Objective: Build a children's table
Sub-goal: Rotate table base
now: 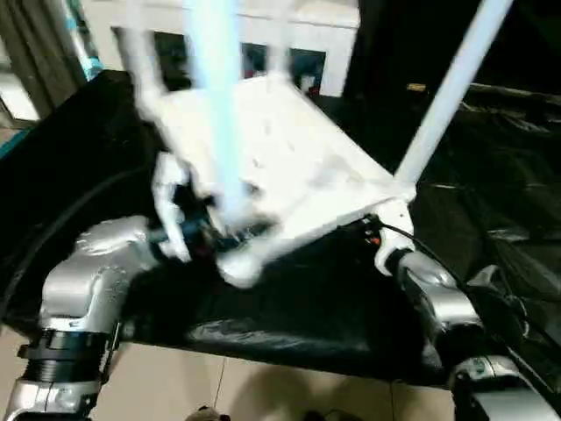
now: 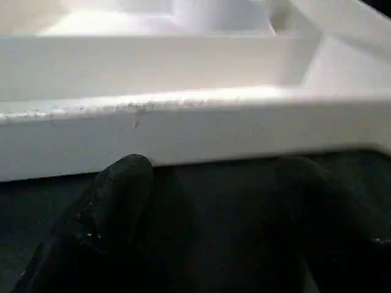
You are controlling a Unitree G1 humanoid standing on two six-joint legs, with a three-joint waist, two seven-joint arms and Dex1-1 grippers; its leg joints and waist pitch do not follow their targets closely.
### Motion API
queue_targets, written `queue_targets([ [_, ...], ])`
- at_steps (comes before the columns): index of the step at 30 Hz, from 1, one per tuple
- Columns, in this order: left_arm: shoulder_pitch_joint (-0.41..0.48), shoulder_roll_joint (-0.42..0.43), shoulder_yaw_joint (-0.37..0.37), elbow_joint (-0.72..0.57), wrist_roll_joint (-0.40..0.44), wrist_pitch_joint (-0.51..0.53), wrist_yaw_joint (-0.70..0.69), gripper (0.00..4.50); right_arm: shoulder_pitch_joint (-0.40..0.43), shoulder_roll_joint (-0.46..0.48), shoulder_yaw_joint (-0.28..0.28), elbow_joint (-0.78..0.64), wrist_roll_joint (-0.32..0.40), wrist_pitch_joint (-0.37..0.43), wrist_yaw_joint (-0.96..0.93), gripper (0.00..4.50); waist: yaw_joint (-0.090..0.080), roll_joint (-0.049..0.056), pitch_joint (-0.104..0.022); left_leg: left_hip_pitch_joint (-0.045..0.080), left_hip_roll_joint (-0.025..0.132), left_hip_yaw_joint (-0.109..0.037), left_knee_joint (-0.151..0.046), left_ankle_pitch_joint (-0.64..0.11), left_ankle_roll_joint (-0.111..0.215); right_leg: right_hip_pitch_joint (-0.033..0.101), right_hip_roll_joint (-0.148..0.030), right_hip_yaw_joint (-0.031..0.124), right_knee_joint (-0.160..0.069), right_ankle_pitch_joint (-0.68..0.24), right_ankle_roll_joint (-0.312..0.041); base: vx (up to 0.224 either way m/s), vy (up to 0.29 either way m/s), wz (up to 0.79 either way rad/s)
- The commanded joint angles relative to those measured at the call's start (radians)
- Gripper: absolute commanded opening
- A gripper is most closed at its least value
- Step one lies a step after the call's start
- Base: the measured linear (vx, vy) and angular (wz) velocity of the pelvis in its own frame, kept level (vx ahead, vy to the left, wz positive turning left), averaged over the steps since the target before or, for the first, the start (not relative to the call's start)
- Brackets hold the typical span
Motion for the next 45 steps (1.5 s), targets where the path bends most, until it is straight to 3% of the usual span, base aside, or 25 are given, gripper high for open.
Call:
queue_targets([
  [1,-0.021,-0.025,-0.074,-0.058,-0.019,0.007,-0.045,4.49,-0.032,0.013,0.011,0.017,-0.004,-0.008,0.007,3.67,0.004,0.022,-0.087,0.009,0.068,-0.040,-0.067,-0.145,0.007,0.063,-0.089,0.070,-0.053,-0.153,-0.251,0.000,0.000,0.00],
  [2,-0.029,-0.046,-0.096,-0.058,-0.005,-0.001,-0.039,4.49,-0.038,0.014,0.013,0.028,-0.006,-0.012,0.008,3.67,0.000,0.017,-0.085,0.010,0.069,-0.040,-0.068,-0.164,0.004,0.063,-0.090,0.071,-0.058,-0.186,-0.244,0.000,0.000,0.00],
  [6,-0.080,-0.145,-0.172,0.001,0.069,-0.067,0.003,4.49,-0.063,0.019,0.015,0.073,-0.016,-0.034,0.018,3.67,-0.003,0.015,-0.081,0.012,0.066,-0.041,-0.065,-0.197,0.000,0.060,-0.090,0.071,-0.072,-0.285,-0.209,0.000,0.000,0.00],
  [9,-0.144,-0.212,-0.212,0.126,0.167,-0.170,0.080,4.49,-0.080,0.022,0.013,0.104,-0.025,-0.052,0.014,3.67,-0.004,0.017,-0.081,0.011,0.063,-0.044,-0.063,-0.211,0.001,0.060,-0.089,0.068,-0.083,-0.346,-0.178,0.000,0.000,0.00],
  [11,-0.186,-0.235,-0.220,0.209,0.225,-0.227,0.132,4.49,-0.087,0.021,0.014,0.113,-0.031,-0.059,0.006,3.67,-0.010,0.014,-0.083,0.005,0.060,-0.047,-0.063,-0.210,0.006,0.064,-0.087,0.065,-0.084,-0.353,-0.166,0.000,0.000,0.00],
  [12,-0.196,-0.239,-0.220,0.229,0.237,-0.237,0.148,4.49,-0.089,0.021,0.014,0.114,-0.032,-0.060,0.004,3.67,-0.010,0.020,-0.085,0.009,0.059,-0.047,-0.061,-0.212,0.009,0.061,-0.086,0.063,-0.086,-0.359,-0.160,0.000,0.000,0.00],
  [14,-0.238,-0.245,-0.221,0.314,0.302,-0.288,0.229,4.49,-0.094,0.019,0.013,0.121,-0.034,-0.065,0.002,3.67,-0.013,0.020,-0.083,0.006,0.056,-0.047,-0.058,-0.216,0.021,0.060,-0.084,0.060,-0.091,-0.384,-0.149,0.000,0.000,0.00],
  [15,-0.250,-0.247,-0.221,0.338,0.321,-0.307,0.248,4.49,-0.096,0.019,0.013,0.126,-0.035,-0.067,0.002,3.67,-0.011,0.016,-0.087,0.005,0.055,-0.049,-0.057,-0.205,0.027,0.064,-0.088,0.059,-0.088,-0.395,-0.142,0.000,0.000,0.00],
  [16,-0.262,-0.242,-0.225,0.366,0.340,-0.316,0.259,4.49,-0.094,0.019,0.009,0.122,-0.025,-0.066,0.017,3.67,-0.010,0.021,-0.087,0.004,0.052,-0.048,-0.055,-0.196,0.035,0.063,-0.088,0.059,-0.091,-0.402,-0.139,0.000,0.000,0.00],
  [20,-0.281,-0.283,-0.225,0.440,0.353,-0.389,0.260,4.49,-0.078,0.015,0.003,0.120,-0.009,-0.081,0.091,3.67,-0.002,0.032,-0.093,0.003,0.059,-0.049,-0.054,-0.176,0.051,0.060,-0.088,0.057,-0.086,-0.347,-0.167,0.000,0.000,0.00],
  [22,-0.283,-0.292,-0.221,0.460,0.350,-0.416,0.253,4.49,-0.069,0.008,0.001,0.107,-0.004,-0.080,0.110,3.67,-0.002,0.032,-0.093,0.001,0.061,-0.050,-0.056,-0.186,0.055,0.061,-0.086,0.055,-0.085,-0.321,-0.183,0.000,0.000,0.00],
  [24,-0.286,-0.277,-0.221,0.482,0.338,-0.437,0.199,4.49,-0.054,-0.012,-0.007,0.072,0.013,-0.073,0.154,3.67,-0.001,0.039,-0.094,0.003,0.061,-0.051,-0.056,-0.201,0.055,0.061,-0.087,0.054,-0.084,-0.313,-0.191,0.000,0.000,0.00],
  [25,-0.283,-0.256,-0.228,0.481,0.338,-0.439,0.164,4.49,-0.046,-0.026,-0.009,0.053,0.021,-0.067,0.178,3.67,-0.003,0.034,-0.093,0.001,0.063,-0.052,-0.057,-0.208,0.058,0.063,-0.087,0.055,-0.082,-0.310,-0.192,0.000,0.000,0.00],
  [26,-0.279,-0.230,-0.236,0.483,0.339,-0.443,0.121,4.49,-0.035,-0.043,-0.011,0.031,0.031,-0.061,0.207,3.67,0.001,0.039,-0.094,-0.001,0.064,-0.053,-0.057,-0.205,0.060,0.065,-0.089,0.055,-0.079,-0.305,-0.193,0.000,0.000,0.00],
  [30,-0.268,-0.137,-0.263,0.482,0.334,-0.425,-0.041,4.49,0.004,-0.108,-0.020,-0.033,0.053,-0.050,0.304,3.67,0.009,0.040,-0.093,0.000,0.065,-0.048,-0.055,-0.182,0.072,0.062,-0.087,0.056,-0.075,-0.299,-0.195,0.000,0.000,0.00],
  [32,-0.278,-0.111,-0.267,0.502,0.334,-0.427,-0.091,4.49,0.022,-0.138,-0.020,-0.055,0.055,-0.047,0.350,3.67,0.020,0.050,-0.092,0.002,0.063,-0.045,-0.053,-0.179,0.072,0.059,-0.087,0.056,-0.079,-0.328,-0.189,0.000,0.000,0.00],
  [34,-0.306,-0.064,-0.305,0.568,0.390,-0.474,-0.148,4.49,0.049,-0.189,-0.012,-0.094,0.058,-0.047,0.421,3.67,0.023,0.051,-0.090,0.003,0.061,-0.045,-0.055,-0.192,0.073,0.057,-0.083,0.054,-0.086,-0.364,-0.171,0.000,0.000,0.00],
  [35,-0.319,-0.049,-0.322,0.596,0.422,-0.499,-0.156,4.49,0.060,-0.206,-0.007,-0.116,0.061,-0.039,0.451,3.67,0.028,0.053,-0.092,0.009,0.065,-0.047,-0.056,-0.199,0.070,0.054,-0.085,0.056,-0.083,-0.369,-0.164,0.000,0.000,0.00],
  [40,-0.395,-0.019,-0.391,0.744,0.558,-0.623,-0.120,4.49,0.119,-0.293,0.036,-0.249,0.072,-0.002,0.595,3.67,0.043,0.048,-0.091,0.005,0.059,-0.048,-0.056,-0.195,0.073,0.056,-0.084,0.053,-0.094,-0.412,-0.122,0.000,0.000,0.00],
  [41,-0.418,-0.027,-0.395,0.786,0.573,-0.650,-0.106,4.22,0.133,-0.319,0.051,-0.286,0.074,0.010,0.633,3.67,0.048,0.050,-0.093,0.007,0.060,-0.048,-0.055,-0.189,0.074,0.057,-0.088,0.054,-0.093,-0.411,-0.117,0.000,0.000,0.00],
  [42,-0.436,-0.034,-0.398,0.816,0.583,-0.667,-0.100,4.22,0.143,-0.337,0.062,-0.315,0.076,0.023,0.661,3.67,0.051,0.047,-0.094,0.003,0.060,-0.049,-0.055,-0.184,0.077,0.059,-0.088,0.052,-0.093,-0.414,-0.112,0.000,0.000,0.00],
  [43,-0.458,-0.042,-0.403,0.855,0.597,-0.689,-0.092,4.14,0.152,-0.359,0.076,-0.353,0.076,0.035,0.693,3.67,0.051,0.051,-0.093,0.002,0.057,-0.048,-0.054,-0.182,0.081,0.059,-0.086,0.050,-0.096,-0.417,-0.111,0.000,0.000,0.00],
  [44,-0.475,-0.048,-0.405,0.885,0.604,-0.711,-0.091,4.11,0.157,-0.370,0.081,-0.380,0.074,0.048,0.710,3.67,0.056,0.047,-0.092,0.003,0.056,-0.048,-0.054,-0.183,0.089,0.059,-0.083,0.049,-0.099,-0.419,-0.099,0.000,0.000,0.00],
  [45,-0.484,-0.052,-0.407,0.903,0.607,-0.723,-0.091,4.01,0.160,-0.375,0.083,-0.395,0.073,0.055,0.719,3.67,0.058,0.046,-0.096,0.000,0.061,-0.051,-0.055,-0.171,0.090,0.061,-0.089,0.049,-0.091,-0.394,-0.110,0.000,0.000,0.00],
])
